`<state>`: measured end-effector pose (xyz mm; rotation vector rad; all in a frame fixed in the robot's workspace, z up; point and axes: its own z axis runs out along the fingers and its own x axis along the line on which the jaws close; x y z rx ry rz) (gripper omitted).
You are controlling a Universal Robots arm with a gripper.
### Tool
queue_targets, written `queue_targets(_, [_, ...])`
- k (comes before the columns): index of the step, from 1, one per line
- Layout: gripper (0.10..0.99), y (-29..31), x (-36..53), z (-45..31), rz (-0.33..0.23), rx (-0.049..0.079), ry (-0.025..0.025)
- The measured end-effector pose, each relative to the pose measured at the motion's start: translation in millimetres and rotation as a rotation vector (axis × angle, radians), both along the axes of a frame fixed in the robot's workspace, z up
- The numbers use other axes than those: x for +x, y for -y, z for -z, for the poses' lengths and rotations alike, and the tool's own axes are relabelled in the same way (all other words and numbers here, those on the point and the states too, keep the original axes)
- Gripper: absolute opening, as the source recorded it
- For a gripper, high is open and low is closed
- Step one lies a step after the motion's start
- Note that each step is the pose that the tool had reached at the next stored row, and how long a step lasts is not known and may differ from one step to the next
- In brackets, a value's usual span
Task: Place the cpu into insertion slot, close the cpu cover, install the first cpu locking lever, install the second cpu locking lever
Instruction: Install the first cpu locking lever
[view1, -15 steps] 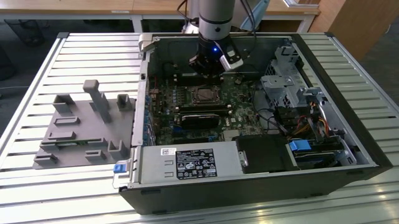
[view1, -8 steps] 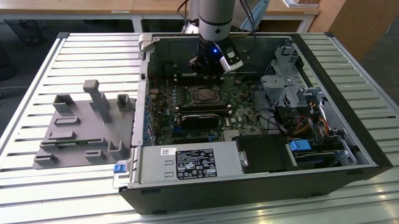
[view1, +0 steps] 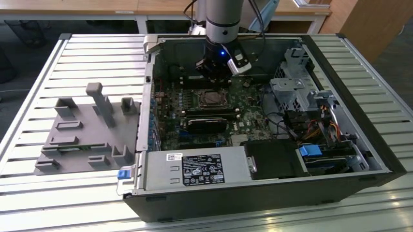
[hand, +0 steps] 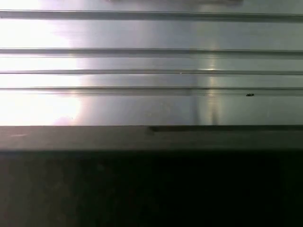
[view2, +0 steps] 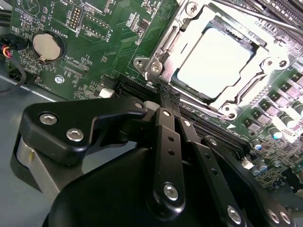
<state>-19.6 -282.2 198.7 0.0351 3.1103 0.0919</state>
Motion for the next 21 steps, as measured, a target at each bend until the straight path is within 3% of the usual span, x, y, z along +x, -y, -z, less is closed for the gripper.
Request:
queue_targets(12, [0.106, -0.1, 0.1, -2.2, 0.0, 0.0, 0.0004])
queue_targets(21, [0.106, -0.3, 0.1, -0.7, 0.0, -0.017, 0.0])
